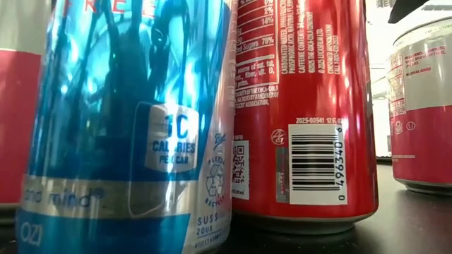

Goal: Sort soda cans
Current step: Put the pink soda can into the left transparent bin

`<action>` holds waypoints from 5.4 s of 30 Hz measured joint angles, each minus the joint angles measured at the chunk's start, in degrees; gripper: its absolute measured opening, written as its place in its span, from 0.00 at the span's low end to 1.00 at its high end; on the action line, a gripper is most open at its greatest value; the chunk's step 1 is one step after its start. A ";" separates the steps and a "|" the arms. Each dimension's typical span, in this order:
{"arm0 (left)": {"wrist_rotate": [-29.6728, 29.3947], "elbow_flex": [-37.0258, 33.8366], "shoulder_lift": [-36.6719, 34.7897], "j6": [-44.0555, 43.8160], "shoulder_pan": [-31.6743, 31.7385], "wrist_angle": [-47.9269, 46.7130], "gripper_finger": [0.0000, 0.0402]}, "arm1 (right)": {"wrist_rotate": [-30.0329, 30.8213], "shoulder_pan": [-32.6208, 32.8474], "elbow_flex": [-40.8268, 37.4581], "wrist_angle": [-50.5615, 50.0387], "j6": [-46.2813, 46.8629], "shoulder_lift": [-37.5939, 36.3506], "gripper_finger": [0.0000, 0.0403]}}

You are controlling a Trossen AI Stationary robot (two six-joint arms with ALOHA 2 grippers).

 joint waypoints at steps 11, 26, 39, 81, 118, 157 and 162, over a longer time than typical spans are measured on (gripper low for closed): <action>-0.16 0.00 0.44 -0.07 0.17 -0.07 0.96 | 0.01 -0.02 -0.01 0.00 0.00 0.00 0.88; -0.74 -0.02 0.43 -0.53 2.35 4.57 0.96 | 0.01 -0.01 0.00 -0.01 -0.20 0.00 0.88; 0.13 -0.02 0.42 0.03 2.50 3.53 0.94 | 0.01 -0.02 -0.01 -0.94 -0.66 0.00 0.88; -5.45 -0.04 -34.62 7.04 28.06 -27.29 0.79 | 3.58 -0.08 -0.01 -0.48 3.70 0.00 0.88; 16.04 -33.50 -38.45 35.50 77.61 2.06 0.79 | 8.03 -0.35 -0.01 -1.05 17.58 0.00 0.88; 14.64 -42.16 -43.17 32.53 80.66 10.68 0.86 | 8.04 -0.35 -0.01 -1.07 18.86 0.00 0.88; 14.64 -42.18 -43.17 32.53 80.66 10.82 0.86 | 8.04 -0.35 -0.01 -1.07 18.86 0.00 0.88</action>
